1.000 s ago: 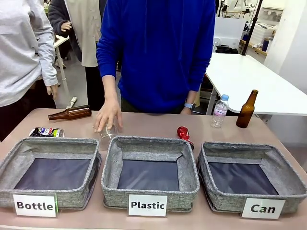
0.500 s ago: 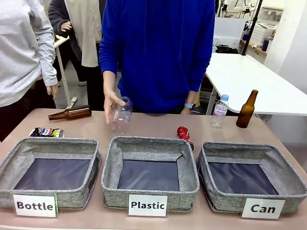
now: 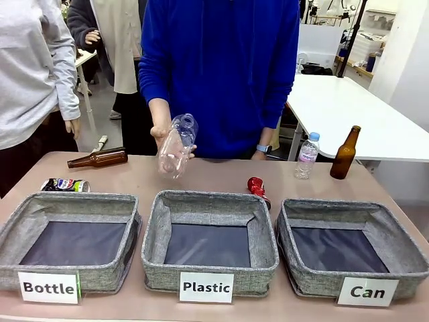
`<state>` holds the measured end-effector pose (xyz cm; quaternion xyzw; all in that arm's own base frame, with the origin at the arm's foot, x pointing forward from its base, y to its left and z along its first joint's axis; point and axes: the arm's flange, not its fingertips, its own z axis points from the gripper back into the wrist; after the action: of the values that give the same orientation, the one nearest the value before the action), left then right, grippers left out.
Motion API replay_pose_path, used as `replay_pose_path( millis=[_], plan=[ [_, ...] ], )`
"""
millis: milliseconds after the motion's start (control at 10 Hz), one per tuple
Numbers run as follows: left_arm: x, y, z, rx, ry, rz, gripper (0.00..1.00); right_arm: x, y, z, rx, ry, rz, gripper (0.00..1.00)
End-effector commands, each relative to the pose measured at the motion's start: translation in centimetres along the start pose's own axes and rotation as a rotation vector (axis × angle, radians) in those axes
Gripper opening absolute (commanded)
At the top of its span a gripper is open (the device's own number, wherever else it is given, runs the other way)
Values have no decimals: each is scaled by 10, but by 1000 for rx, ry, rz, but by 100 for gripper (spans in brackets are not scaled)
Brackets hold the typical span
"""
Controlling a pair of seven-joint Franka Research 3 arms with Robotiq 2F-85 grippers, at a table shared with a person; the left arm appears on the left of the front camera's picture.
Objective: Sort the can waste into the basket.
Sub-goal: Pick up the can waste from the table and place it in the right Fabric basket.
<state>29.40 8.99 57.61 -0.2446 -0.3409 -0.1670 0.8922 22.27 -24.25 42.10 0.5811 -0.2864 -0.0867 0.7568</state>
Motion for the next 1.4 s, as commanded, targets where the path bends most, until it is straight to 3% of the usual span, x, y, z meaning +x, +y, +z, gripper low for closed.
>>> replay_pose_path(
  millis=[0,200,300,500,600,700,900,1100,1300],
  plan=[
    [29,46,-41,-25,223,-114,100,3,0,1,18,-15,31,100],
    [39,60,-76,-37,303,-121,100,3,0,1,18,-15,31,100],
    [39,67,-92,113,322,-109,100,3,0,1,18,-15,31,100],
    [38,71,-116,76,330,-46,100,3,0,1,18,-15,31,100],
    [46,62,-105,59,316,24,100,3,0,1,18,-15,31,100],
    [35,77,-113,68,329,-92,100,3,0,1,18,-15,31,100],
    [37,73,-115,67,323,-50,100,3,0,1,18,-15,31,100],
    [47,64,-142,27,428,-318,100,3,0,1,18,-15,31,100],
    [64,78,-184,-109,505,-505,100,3,0,1,18,-15,31,100]
  ],
)
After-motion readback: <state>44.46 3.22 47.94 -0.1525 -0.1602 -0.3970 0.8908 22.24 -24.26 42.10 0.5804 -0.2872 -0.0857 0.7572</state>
